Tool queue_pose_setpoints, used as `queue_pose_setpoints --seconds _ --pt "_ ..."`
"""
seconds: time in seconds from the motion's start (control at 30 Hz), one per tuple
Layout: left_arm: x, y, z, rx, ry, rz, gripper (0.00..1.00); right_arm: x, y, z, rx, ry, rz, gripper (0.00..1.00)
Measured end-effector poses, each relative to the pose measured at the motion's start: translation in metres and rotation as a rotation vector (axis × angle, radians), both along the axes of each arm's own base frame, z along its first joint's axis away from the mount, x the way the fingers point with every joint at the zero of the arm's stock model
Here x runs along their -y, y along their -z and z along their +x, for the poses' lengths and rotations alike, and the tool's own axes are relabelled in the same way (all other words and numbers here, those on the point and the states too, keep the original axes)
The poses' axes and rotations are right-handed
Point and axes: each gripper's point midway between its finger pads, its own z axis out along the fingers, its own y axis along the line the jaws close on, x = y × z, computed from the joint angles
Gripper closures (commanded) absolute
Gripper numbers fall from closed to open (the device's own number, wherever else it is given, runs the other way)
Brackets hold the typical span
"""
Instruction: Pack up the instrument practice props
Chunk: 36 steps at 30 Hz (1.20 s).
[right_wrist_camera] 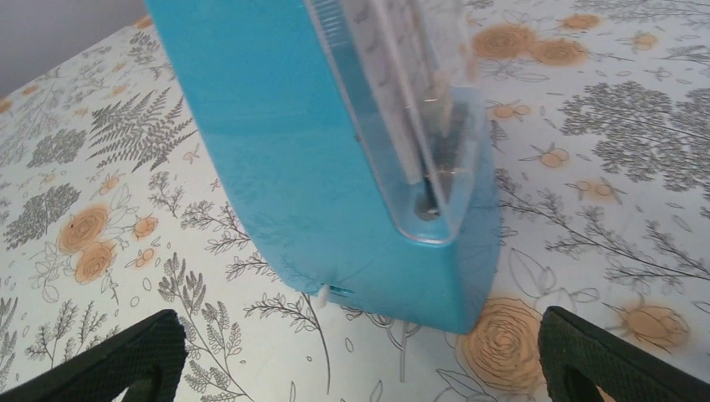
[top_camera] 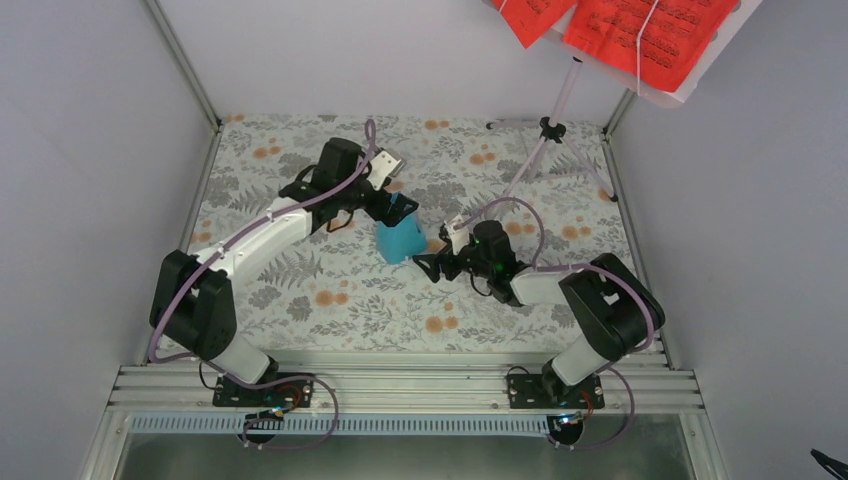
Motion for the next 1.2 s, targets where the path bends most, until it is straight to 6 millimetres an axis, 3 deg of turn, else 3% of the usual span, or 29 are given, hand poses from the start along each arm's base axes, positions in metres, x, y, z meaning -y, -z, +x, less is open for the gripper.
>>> queue_pose_setpoints --seconds 0.27,0.47,0.57,0.7,0.87,1.2 --pt "0.004 -0.001 0.001 0.041 0.133 -0.036 0.00 -0.016 0.017 -0.007 0.043 -0.044 -0.047 0.01" --pt "0.018 0.017 0.001 -0.004 0.235 -0.051 0.04 -0.012 0.036 0.001 0.052 -0.002 -0.097 0.01" --pt "0.020 0.027 -0.001 -0.029 0.254 -0.045 0.08 -0.009 0.041 0.005 0.060 0.020 -0.114 0.01" --pt "0.021 0.028 -0.003 -0.026 0.270 -0.045 0.26 -0.008 0.048 0.009 0.068 0.034 -0.140 0.01" --pt "0.020 0.029 -0.003 -0.007 0.279 -0.034 0.38 -0.009 0.059 0.012 0.075 0.033 -0.164 0.01" --pt "0.018 0.030 -0.001 0.015 0.283 -0.019 0.49 -0.020 0.065 0.023 0.112 0.032 -0.189 0.01"
